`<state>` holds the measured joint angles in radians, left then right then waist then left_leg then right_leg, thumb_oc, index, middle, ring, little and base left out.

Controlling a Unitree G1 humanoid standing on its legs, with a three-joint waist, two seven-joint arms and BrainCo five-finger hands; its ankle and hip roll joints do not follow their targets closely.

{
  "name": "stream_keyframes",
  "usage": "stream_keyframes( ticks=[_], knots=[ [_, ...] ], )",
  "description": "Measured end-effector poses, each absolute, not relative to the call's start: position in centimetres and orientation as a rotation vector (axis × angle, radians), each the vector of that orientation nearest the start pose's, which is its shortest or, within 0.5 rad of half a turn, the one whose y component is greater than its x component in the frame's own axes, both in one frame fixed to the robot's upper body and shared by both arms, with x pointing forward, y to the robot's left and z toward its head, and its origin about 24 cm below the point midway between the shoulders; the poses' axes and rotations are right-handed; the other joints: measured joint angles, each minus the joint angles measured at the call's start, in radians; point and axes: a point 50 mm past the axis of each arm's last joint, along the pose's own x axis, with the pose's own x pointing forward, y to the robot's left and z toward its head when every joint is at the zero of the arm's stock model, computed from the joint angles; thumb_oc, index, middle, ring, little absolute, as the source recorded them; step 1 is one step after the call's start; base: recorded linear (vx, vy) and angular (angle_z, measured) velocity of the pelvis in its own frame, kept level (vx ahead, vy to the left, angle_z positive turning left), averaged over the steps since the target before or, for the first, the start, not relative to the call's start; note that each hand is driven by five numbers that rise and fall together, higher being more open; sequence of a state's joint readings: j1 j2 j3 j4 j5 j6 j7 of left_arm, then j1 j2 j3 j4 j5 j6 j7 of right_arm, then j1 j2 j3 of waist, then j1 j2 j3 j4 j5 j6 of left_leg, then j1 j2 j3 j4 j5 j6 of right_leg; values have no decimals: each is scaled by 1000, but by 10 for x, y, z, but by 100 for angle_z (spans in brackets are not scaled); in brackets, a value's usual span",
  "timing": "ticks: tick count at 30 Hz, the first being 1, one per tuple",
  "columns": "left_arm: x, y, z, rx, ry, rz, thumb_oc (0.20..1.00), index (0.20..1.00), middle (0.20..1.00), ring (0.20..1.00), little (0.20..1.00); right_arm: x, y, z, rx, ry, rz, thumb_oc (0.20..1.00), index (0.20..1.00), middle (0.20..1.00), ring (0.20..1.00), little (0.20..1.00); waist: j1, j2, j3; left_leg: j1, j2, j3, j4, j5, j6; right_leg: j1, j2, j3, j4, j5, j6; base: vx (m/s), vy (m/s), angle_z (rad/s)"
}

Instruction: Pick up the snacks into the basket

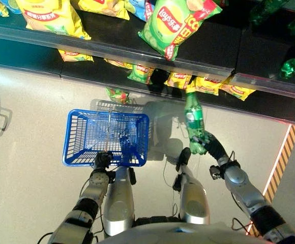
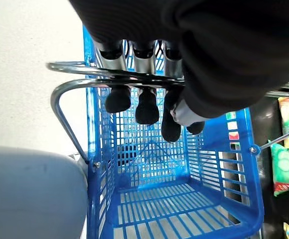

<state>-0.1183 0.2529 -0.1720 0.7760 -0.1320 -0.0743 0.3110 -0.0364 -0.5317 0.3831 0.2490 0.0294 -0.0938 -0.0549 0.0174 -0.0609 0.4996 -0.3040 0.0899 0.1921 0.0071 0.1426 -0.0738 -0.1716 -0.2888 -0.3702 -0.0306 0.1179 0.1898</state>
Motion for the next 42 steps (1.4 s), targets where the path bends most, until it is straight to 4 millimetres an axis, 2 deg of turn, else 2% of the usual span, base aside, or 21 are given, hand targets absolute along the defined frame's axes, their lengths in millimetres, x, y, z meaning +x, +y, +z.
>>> stream_keyframes(
  ticks=[2, 3, 5, 8, 10, 11, 13, 15, 20, 25, 29, 35, 42],
  knots=[
    [220, 217, -81, 285, 555, 249, 200, 200, 200, 200, 200, 245, -184, -11, -609, 215, 349, 200, 200, 200, 200, 200, 6, 0, 0, 2, 0, -1, 0, 1, 0, 4, 0, -3, 0, 0, 0, -9, -1, 2],
    [221, 217, -80, 283, 547, 245, 200, 200, 200, 200, 200, 250, -178, -12, -626, 216, 367, 200, 200, 200, 200, 200, 28, 3, 1, 2, 0, -2, 0, 2, 0, 4, 0, -3, 0, 0, 0, 0, 0, 0],
    [221, 217, -79, 282, 544, 244, 200, 200, 200, 200, 200, 259, -169, -20, -657, 248, 386, 200, 200, 200, 200, 200, 30, 4, 2, 4, -1, -6, 0, 4, 0, 10, 0, -10, 0, 0, 0, -27, 6, 7],
    [222, 215, -78, 276, 533, 240, 200, 200, 200, 200, 200, 274, -153, -25, -681, 267, 399, 200, 200, 200, 200, 200, 66, 13, 7, 3, -3, -14, -2, 9, 0, 14, -1, -16, 0, 0, 0, -33, 12, 7],
    [225, 213, -75, 272, 518, 231, 200, 200, 200, 200, 200, 282, -152, -32, -714, 320, 372, 200, 200, 200, 200, 200, 79, 20, 10, 3, -3, -20, -4, 10, 0, 16, -1, -22, 0, 0, 0, -17, 7, 8],
    [226, 210, -73, 266, 506, 221, 200, 200, 200, 200, 200, 291, -143, -31, -731, 320, 373, 200, 200, 200, 200, 200, 94, 27, 13, 1, -6, -29, -6, 13, 1, 17, -2, -25, 0, 0, 0, -11, 5, 7],
    [230, 204, -70, 266, 482, 196, 200, 200, 200, 200, 200, 296, -140, -37, -744, 371, 348, 200, 200, 200, 200, 200, 106, 30, 14, 1, -7, -31, -6, 15, 0, 20, -2, -26, 0, -1, 0, -24, 13, 9],
    [232, 199, -66, 260, 462, 174, 200, 200, 200, 200, 200, 304, -131, -34, -743, 368, 339, 200, 200, 200, 200, 200, 135, 34, 16, -1, -9, -35, -6, 16, 2, 22, -3, -29, 0, -1, 0, -27, 7, 8],
    [236, 192, -58, 246, 417, 138, 200, 200, 200, 200, 200, 319, -118, -30, -756, 400, 308, 200, 200, 200, 200, 200, 150, 39, 19, -12, -12, -59, -6, 22, 3, 29, -3, -52, 0, -2, 2, -18, 6, 13],
    [241, 189, -46, 252, 362, 108, 200, 200, 200, 200, 200, 328, -122, -26, -790, 421, 265, 200, 200, 200, 200, 200, 177, 43, 19, -29, -17, -74, -6, 26, 5, 26, -4, -64, -1, -4, 4, -5, 11, 11],
    [247, 189, -28, 269, 285, 78, 200, 200, 200, 200, 200, 333, -124, -21, -795, 407, 243, 200, 200, 200, 200, 200, 192, 44, 20, -51, -19, -85, -5, 30, 5, 11, -3, -67, -1, -4, 4, 10, 4, 5],
    [253, 180, -12, 286, 212, 16, 200, 200, 200, 200, 200, 342, -115, -10, -810, 376, 255, 200, 200, 200, 200, 200, 194, 44, 20, -60, -20, -88, -6, 30, 5, 8, -3, -76, -5, -4, 4, 9, 5, 4],
    [256, 167, -5, 287, 175, -50, 200, 200, 200, 200, 200, 354, -108, 6, -836, 340, 251, 200, 200, 200, 200, 200, 195, 44, 20, -89, -19, -97, -3, 34, 4, -12, 1, -79, -6, -4, 4, 3, 2, 3]
  ],
)
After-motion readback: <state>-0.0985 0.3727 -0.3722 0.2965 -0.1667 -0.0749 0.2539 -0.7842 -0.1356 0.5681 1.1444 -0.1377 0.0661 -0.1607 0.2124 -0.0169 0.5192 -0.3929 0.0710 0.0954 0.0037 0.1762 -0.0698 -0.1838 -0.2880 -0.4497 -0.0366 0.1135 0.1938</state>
